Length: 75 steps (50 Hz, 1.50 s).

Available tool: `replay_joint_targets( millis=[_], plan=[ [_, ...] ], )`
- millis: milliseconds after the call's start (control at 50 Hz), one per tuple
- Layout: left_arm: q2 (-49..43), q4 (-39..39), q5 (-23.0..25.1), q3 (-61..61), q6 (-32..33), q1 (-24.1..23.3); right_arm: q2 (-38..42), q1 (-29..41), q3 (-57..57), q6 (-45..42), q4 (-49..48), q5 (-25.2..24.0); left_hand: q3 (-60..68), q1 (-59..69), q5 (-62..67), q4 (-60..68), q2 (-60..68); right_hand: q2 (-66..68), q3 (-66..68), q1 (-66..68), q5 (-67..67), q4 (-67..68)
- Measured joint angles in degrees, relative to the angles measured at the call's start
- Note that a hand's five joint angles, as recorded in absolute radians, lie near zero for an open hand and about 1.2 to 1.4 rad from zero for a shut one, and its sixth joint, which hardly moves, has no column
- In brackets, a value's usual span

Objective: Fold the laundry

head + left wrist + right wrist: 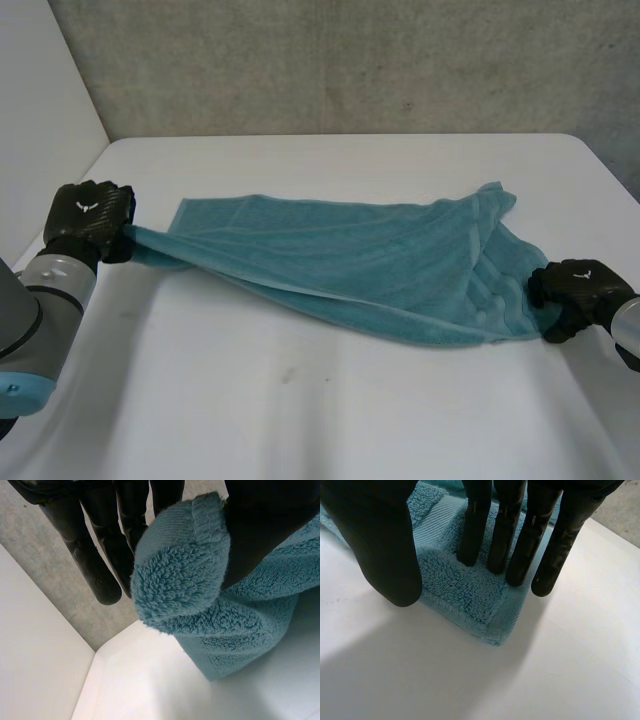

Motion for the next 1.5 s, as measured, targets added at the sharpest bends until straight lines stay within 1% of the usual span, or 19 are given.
replay_joint_targets(
  millis=[480, 640, 700, 780, 820, 980, 1000, 1020, 1040, 1060, 1120, 1160, 1200, 1260, 1340, 1360, 1400, 1420, 1500],
  plan=[
    [0.0, 0.0, 0.0, -0.2, -0.1, -0.1, 1.1, 0.1, -1.8, 0.1, -1.6, 0.2, 0.0, 0.0, 0.0, 0.0, 0.0, 0.8, 1.0, 0.1, 0.0, 0.8],
    [0.0, 0.0, 0.0, -0.3, -0.1, -0.2, 1.8, 0.1, -2.8, 0.1, -1.8, 0.9, 0.0, 0.0, 0.0, 0.0, 0.0, 4.9, 5.0, 4.1, 2.0, 5.0],
    [0.0, 0.0, 0.0, -0.3, -0.1, -0.2, 1.8, 0.2, -2.9, 0.1, -1.9, 1.0, 0.0, 0.0, 0.0, 0.0, 0.0, 5.7, 6.0, 4.8, 3.8, 6.0],
    [0.0, -0.1, 0.0, -0.3, -0.1, -0.2, 1.9, 0.2, -3.2, 0.2, -2.9, 1.2, 0.0, 0.0, 0.0, 0.0, 0.0, 18.6, 18.8, 15.7, 17.9, 18.9],
    [0.0, -0.1, 0.0, -0.3, -0.1, -0.2, 1.9, 0.3, -3.3, 0.3, -3.3, 1.4, 0.0, 0.0, 0.0, 0.0, 0.0, 22.6, 22.4, 17.3, 21.6, 22.7],
    [0.0, -0.1, 0.0, -0.3, -0.1, -0.2, 1.4, 0.4, -3.6, 1.0, -5.2, 2.7, 0.0, 0.0, 0.0, 0.0, 0.0, 23.4, 23.5, 17.3, 22.5, 24.0],
    [0.0, -0.1, 0.0, -0.3, -0.1, -0.3, 1.0, 0.4, -3.6, 1.1, -5.4, 3.0, 0.0, 0.0, 0.0, 0.0, 0.0, 23.4, 23.5, 17.3, 22.5, 24.0],
    [0.0, -0.1, 0.0, -0.3, -0.1, -0.3, -1.4, 0.4, -3.4, 1.5, -5.8, 4.0, 0.0, 0.0, 0.0, 0.0, 0.0, 23.4, 23.5, 17.3, 22.5, 24.0],
    [0.0, -0.1, 0.0, -0.3, -0.1, -0.3, -1.4, 0.4, -3.4, 1.5, -5.8, 4.0, 0.0, 0.0, 0.0, 0.0, 0.0, 23.4, 23.5, 17.3, 22.5, 24.0],
    [0.0, -0.1, 0.0, -0.3, -0.1, -0.4, -3.4, 0.4, -3.1, 2.1, -5.8, 4.3, 0.0, 0.0, 0.0, 0.0, 0.0, 23.4, 23.5, 17.3, 22.5, 24.0],
    [0.1, -0.1, 0.0, -0.3, -0.1, -0.6, -7.1, 0.5, -2.5, 4.0, -5.7, 4.4, 0.0, 0.0, 0.0, 0.0, 0.0, 23.4, 23.5, 17.3, 22.5, 24.0],
    [0.1, -0.2, 0.0, -0.3, -0.1, -0.7, -7.9, 0.5, -2.4, 4.5, -5.6, 4.4, 0.0, 0.0, 0.0, 0.0, 0.0, 23.4, 23.5, 17.3, 22.5, 24.0],
    [0.3, -0.4, -0.1, -0.6, 0.0, -0.9, -11.3, 0.5, -2.1, 6.3, -4.8, 4.3, 0.0, 0.0, 0.0, 0.0, 0.0, 23.4, 23.5, 17.3, 22.5, 24.0],
    [0.9, -1.1, -0.1, -0.9, 0.2, -1.0, -13.2, 0.4, -2.0, 6.7, -3.7, 4.3, 0.1, 0.0, 0.0, 0.0, 0.0, 23.4, 23.5, 17.3, 22.5, 24.0],
    [3.0, -3.8, -0.1, -1.3, 1.0, -1.1, -20.6, -0.2, -2.4, 4.3, 4.5, 4.3, 0.2, 0.0, 0.0, 0.0, 0.0, 23.4, 23.5, 17.3, 22.5, 24.0],
    [4.6, -5.9, -0.1, -1.4, 1.6, -1.1, -22.9, -0.5, -2.6, 2.6, 7.7, 4.3, 0.2, 0.0, 0.0, 0.0, 0.0, 23.4, 23.5, 17.3, 22.5, 24.0],
    [6.6, -9.0, -0.1, -1.5, 2.3, -1.0, -24.9, -1.0, -2.8, 0.5, 11.0, 4.4, 0.2, 0.0, 0.0, 0.0, 0.0, 23.4, 23.5, 17.3, 22.5, 24.0],
    [6.6, -9.0, -0.1, -1.5, 2.3, -1.0, -24.9, -1.0, -2.8, 0.5, 11.0, 4.4, 0.2, 0.0, 0.0, 0.0, 0.0, 23.4, 23.5, 17.3, 22.5, 24.0],
    [12.1, -18.5, -0.1, -1.8, 3.5, -0.5, -31.5, -4.9, -3.1, -11.0, 25.5, 4.9, 0.2, 0.0, 0.0, 0.0, 0.0, 23.4, 23.5, 17.3, 22.5, 24.1]
  ],
)
